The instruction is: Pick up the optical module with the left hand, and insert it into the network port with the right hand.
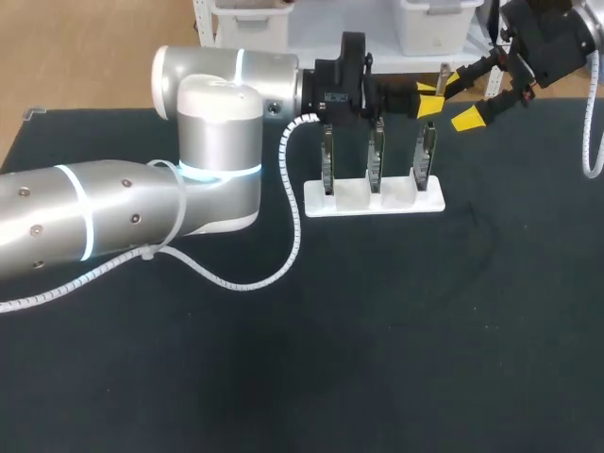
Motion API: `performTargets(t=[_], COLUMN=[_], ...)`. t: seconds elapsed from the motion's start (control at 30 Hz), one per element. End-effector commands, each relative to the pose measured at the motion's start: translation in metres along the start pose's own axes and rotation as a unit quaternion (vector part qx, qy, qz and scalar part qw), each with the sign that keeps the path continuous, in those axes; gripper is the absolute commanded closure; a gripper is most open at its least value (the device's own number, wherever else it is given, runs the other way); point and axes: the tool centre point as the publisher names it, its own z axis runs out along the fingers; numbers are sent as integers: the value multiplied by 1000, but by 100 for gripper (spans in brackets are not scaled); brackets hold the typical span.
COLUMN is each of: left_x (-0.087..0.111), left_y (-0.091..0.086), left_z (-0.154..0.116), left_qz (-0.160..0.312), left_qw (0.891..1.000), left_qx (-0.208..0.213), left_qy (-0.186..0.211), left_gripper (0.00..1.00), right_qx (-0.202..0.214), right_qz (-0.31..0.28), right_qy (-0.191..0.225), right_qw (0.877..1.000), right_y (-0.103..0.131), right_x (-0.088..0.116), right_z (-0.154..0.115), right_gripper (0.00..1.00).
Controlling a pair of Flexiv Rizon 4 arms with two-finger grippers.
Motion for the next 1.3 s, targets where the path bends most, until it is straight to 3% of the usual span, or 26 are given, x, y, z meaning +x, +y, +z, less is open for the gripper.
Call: performTargets(t=[0.03, 1.3], left_x=[2, 4], left_y=[1, 9], left_z=[-1, 1], left_qz=[-6, -13], left_qw=[1000, 1000], left_qx=[-2, 7], left_qy=[1, 4], left_gripper=[100, 100], right_qx=[2, 2], right_qz=[0, 0], right_qy=[0, 0], right_qw=[1000, 1000], right_y=[1, 1], right_x=[0, 0], right_z=[0, 0], right_gripper=[0, 0])
